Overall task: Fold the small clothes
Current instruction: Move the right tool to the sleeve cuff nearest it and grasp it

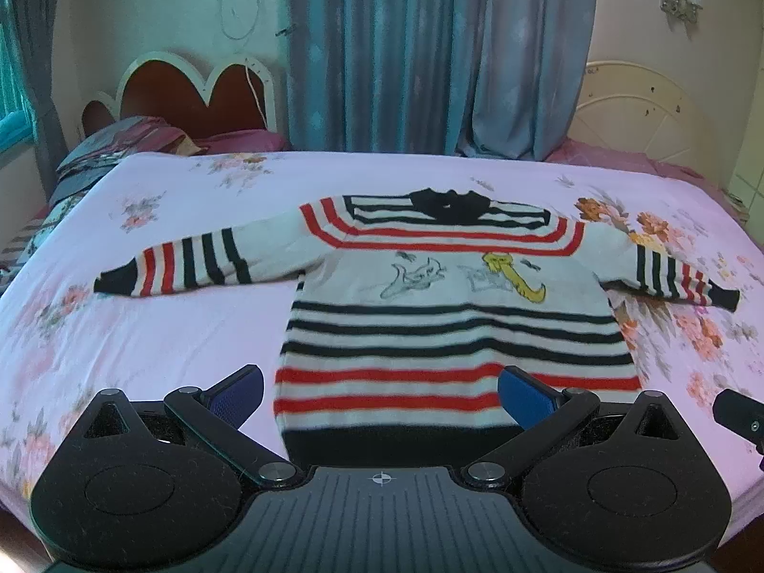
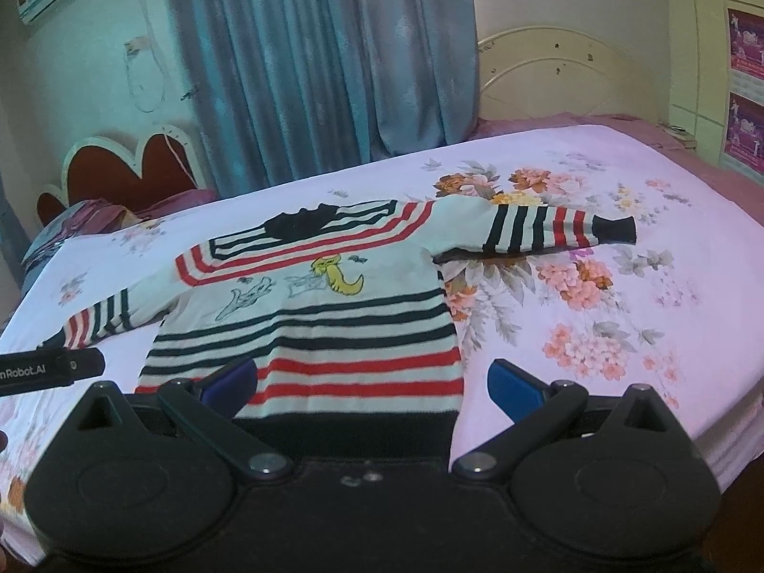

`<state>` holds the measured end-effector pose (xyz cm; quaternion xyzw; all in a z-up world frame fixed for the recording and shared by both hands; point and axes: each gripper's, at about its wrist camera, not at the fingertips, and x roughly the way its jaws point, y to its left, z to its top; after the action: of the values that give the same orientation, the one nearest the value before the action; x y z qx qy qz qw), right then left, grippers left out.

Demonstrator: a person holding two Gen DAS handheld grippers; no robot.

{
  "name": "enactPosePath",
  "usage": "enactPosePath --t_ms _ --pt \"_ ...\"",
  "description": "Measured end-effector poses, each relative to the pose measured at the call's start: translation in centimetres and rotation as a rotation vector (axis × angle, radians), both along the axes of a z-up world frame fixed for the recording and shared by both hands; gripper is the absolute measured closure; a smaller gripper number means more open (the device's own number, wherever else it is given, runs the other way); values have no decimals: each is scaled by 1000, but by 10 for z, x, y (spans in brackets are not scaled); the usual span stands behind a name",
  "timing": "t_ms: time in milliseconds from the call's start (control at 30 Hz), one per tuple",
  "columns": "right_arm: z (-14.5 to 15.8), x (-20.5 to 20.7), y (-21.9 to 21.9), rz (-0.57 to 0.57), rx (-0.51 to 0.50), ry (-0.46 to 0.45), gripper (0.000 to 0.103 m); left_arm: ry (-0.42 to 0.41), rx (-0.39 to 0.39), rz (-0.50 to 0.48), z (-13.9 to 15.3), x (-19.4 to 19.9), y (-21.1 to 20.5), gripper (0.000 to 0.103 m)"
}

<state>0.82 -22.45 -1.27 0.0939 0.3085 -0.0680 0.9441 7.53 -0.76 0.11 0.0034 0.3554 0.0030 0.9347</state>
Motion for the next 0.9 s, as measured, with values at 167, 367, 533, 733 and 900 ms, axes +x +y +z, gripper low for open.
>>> enactPosePath --t_ms 167,367,533,733,900 --pt "0 24 3 -22 -6 -3 1 -5 3 -12 0 28 3 0" --pt "2 53 5 -62 -6 -11 1 2 14 -40 0 63 8 0" --pt "2 77 5 -108 -5 -12 1 8 11 -64 -1 93 13 0" --pt "-1 101 -2 -123 -24 -25 1 15 1 -57 -10 127 11 0" --pt "-3 123 -22 -118 -17 -27 1 16 -8 -24 -15 149 1 0"
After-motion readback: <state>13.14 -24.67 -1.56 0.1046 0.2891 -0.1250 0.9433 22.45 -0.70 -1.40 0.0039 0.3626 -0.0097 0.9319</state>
